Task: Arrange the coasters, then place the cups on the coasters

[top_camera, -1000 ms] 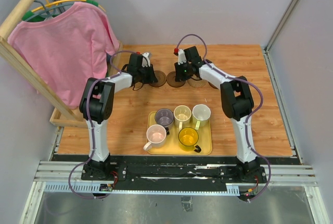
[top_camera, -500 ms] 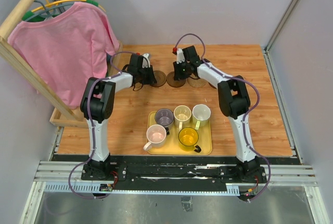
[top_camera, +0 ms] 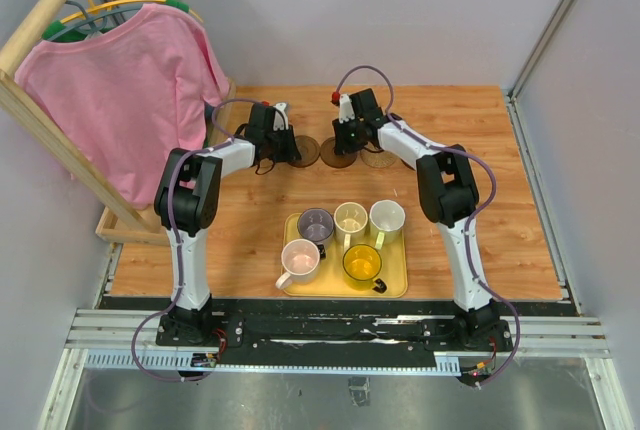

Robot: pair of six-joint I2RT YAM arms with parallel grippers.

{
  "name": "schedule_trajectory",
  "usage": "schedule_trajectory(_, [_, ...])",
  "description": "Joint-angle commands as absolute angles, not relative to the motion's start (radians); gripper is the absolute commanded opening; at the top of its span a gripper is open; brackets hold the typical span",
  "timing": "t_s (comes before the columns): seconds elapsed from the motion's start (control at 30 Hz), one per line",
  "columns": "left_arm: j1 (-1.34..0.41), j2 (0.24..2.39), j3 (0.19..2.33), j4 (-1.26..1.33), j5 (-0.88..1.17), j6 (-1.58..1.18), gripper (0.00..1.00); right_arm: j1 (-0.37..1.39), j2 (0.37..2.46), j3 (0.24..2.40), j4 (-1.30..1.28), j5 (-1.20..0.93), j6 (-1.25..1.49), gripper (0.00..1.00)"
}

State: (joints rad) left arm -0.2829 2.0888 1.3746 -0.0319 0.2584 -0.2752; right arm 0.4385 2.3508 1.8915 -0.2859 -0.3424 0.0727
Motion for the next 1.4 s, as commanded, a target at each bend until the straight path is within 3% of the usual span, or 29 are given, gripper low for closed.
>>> schedule_trajectory(0.0, [-0.282, 2.090, 1.362, -0.076, 0.229, -0.259, 0.23, 0.451, 2.365, 1.881, -0.294, -0.319, 0.061, 0.15])
schedule_trajectory(1.03, [-0.282, 2.071, 1.341, -0.077, 0.223, -0.259, 0.23, 0.446, 2.265, 1.722, -0.290, -0.262, 0.049, 0.14])
schedule_trajectory(1.37, [-0.282, 2.068, 1.342, -0.086, 0.228, -0.256, 0.22, 0.446, 2.297, 1.781, -0.306, -0.270, 0.035, 0.15])
